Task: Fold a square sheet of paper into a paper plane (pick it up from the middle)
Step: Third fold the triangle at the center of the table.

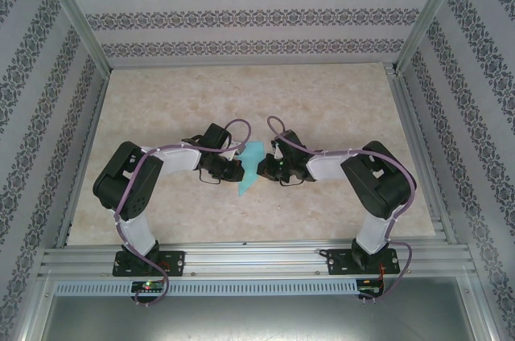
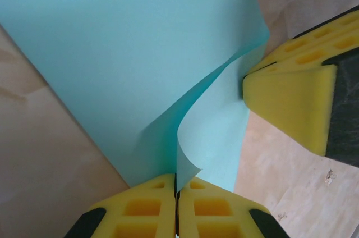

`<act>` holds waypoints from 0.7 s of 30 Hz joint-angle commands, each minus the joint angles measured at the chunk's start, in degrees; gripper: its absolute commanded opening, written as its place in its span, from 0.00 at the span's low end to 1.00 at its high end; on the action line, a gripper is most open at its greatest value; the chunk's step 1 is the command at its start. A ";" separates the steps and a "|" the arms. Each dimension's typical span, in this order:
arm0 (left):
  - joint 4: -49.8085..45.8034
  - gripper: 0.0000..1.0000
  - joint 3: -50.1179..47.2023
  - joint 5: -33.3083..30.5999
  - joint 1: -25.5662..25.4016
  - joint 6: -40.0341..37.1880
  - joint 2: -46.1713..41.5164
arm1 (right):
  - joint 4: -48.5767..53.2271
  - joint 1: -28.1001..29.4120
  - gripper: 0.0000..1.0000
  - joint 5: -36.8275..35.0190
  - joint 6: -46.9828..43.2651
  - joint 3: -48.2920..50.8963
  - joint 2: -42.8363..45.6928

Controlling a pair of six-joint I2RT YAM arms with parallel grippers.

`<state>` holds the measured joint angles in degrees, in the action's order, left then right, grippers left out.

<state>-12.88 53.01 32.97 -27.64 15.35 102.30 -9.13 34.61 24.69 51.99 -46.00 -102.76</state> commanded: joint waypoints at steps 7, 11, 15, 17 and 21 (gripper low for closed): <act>-4.52 0.09 0.01 -2.64 0.39 -1.74 2.02 | 6.91 -1.16 0.11 -1.04 -3.57 -3.40 2.64; -4.61 0.09 0.01 -2.58 0.39 -1.82 1.94 | 6.60 -1.83 0.12 1.00 -3.57 -4.96 3.81; -4.52 0.09 0.00 -2.49 0.39 -1.78 1.94 | 6.51 -2.26 0.12 1.06 -3.65 -6.08 2.04; -4.54 0.09 0.01 -2.49 0.39 -1.82 2.02 | 6.10 -2.44 0.12 0.85 -3.56 -6.30 0.47; -4.61 0.09 -0.07 -2.49 0.39 -1.82 1.85 | 6.81 -2.51 0.12 -0.81 -3.72 -5.77 -2.59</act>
<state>-13.06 53.08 32.97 -27.64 15.18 102.30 -3.62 32.73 24.88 49.30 -51.66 -102.61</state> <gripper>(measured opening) 0.090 0.118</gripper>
